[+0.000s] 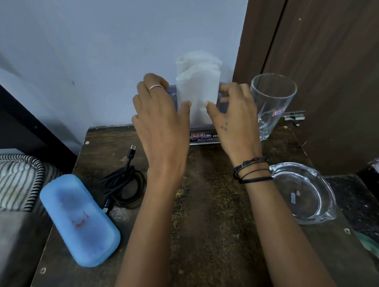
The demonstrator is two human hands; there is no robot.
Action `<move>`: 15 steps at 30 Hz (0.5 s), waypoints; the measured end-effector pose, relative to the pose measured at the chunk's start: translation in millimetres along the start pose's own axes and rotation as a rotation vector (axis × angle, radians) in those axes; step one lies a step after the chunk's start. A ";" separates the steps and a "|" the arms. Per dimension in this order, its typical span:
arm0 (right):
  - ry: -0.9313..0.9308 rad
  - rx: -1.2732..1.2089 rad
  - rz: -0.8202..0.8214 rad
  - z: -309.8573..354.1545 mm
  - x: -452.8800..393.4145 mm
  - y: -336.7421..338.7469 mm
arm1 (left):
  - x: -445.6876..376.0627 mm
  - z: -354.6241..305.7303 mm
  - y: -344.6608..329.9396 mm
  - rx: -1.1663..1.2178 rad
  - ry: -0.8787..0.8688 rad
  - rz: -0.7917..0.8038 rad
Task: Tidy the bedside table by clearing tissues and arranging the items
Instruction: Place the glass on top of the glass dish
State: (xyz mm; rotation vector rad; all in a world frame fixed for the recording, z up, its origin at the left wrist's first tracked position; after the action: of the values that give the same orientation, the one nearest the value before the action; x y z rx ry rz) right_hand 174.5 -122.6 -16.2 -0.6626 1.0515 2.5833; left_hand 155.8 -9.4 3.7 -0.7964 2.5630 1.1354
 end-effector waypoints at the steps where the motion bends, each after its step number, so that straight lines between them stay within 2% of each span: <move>1: -0.008 -0.028 -0.014 2.0 0.6 3.1 | 3.0 -3.5 3.6 0.054 -0.022 -0.043; 3: -0.018 -0.069 -0.058 7.3 3.9 11.5 | 9.5 -10.3 9.1 0.155 -0.053 -0.032; 10: -0.037 -0.110 -0.265 3.0 25.9 44.9 | 43.0 -35.7 -19.4 0.472 0.057 0.427; 12: -0.094 -0.107 -0.363 -11.8 28.5 54.3 | 51.2 -43.2 -32.3 0.512 0.080 0.472; 15: -0.216 -0.135 -0.486 -35.9 34.0 62.2 | 58.8 -51.4 -50.0 0.526 0.113 0.451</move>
State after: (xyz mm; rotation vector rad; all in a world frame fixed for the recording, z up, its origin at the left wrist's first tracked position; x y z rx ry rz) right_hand 130.9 -188.9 -19.8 -0.5687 0.5668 2.2451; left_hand 135.9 -97.7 -16.4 -0.1658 3.0183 0.4543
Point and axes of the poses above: each hand's wrist, its own x-axis away from the middle knuckle, its own y-axis out of the back of the hand, z = x × y, the point moved 2 cm from there along -x, towards the middle knuckle, and after that the axes turned 6 degrees about y, right-handed, at the moved point
